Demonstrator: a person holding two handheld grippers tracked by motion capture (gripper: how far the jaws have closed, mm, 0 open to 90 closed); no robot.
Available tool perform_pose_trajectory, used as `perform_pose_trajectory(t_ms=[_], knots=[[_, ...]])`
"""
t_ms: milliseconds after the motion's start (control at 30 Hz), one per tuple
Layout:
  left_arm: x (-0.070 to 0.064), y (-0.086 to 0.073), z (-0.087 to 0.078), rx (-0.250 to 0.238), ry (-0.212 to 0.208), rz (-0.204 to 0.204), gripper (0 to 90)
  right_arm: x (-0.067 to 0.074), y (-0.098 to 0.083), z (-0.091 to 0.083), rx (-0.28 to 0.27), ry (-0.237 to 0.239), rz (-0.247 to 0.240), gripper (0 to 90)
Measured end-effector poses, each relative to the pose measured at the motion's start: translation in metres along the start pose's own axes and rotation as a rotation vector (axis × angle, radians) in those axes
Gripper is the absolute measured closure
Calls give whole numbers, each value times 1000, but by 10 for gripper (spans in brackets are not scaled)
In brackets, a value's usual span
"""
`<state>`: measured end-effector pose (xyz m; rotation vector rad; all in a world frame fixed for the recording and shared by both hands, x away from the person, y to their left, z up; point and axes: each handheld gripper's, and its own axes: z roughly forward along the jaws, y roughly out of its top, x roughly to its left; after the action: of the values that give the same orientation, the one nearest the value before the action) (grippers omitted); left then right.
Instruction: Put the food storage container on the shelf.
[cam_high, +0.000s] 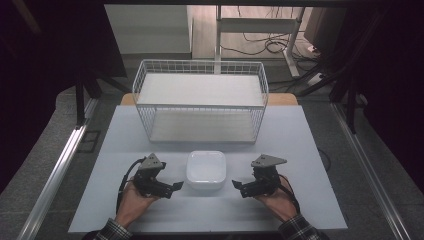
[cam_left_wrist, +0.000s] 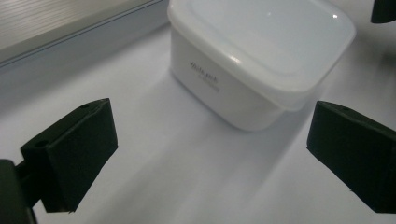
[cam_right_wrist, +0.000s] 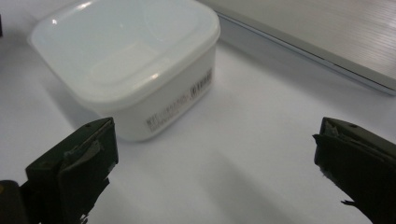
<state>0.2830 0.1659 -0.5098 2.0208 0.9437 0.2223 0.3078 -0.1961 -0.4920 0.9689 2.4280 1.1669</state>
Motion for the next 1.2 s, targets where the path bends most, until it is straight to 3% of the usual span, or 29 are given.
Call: perform_pose_trajectory(t_ms=[100, 200, 433, 500, 600, 633, 667, 733, 767, 800, 867, 1033, 1067, 1100, 1200], knots=[[1, 6, 5, 11, -9, 7, 16, 0, 6, 4, 2, 17, 16, 0], [0, 18, 14, 31, -6, 43, 25, 3, 19, 12, 15, 45, 14, 0], [4, 41, 32, 31, -38, 20, 56, 5, 38, 35, 36, 110, 39, 18], [7, 42, 38, 45, -62, 4, 77, 4, 42, 43, 53, 113, 46, 29], [12, 38, 42, 33, -149, -67, 129, 0, 43, 51, 78, 152, 92, 68], [12, 38, 42, 33, -149, -67, 168, 0, 43, 51, 78, 152, 92, 68], [14, 35, 42, 26, -203, -97, 223, -2, 43, 51, 94, 185, 130, 121], [14, 33, 41, 31, -227, -123, 247, -4, 42, 50, 106, 238, 169, 207], [14, 33, 41, 31, -227, -123, 285, -4, 42, 50, 106, 238, 169, 207], [12, 32, 40, 35, -238, -141, 311, -4, 41, 49, 133, 281, 194, 228], [8, 31, 36, 42, -229, -146, 336, -3, 40, 47, 144, 281, 210, 244], [2, 26, 22, 45, -212, -168, 498, 0, 36, 32, 159, 281, 261, 431], [2, 26, 22, 45, -212, -168, 534, 0, 36, 32, 159, 281, 261, 431], [-1, 24, 17, 41, -204, -174, 570, 3, 35, 26, 162, 276, 276, 501], [-5, 23, 14, 41, -189, -183, 611, 8, 34, 19, 162, 260, 285, 564]])
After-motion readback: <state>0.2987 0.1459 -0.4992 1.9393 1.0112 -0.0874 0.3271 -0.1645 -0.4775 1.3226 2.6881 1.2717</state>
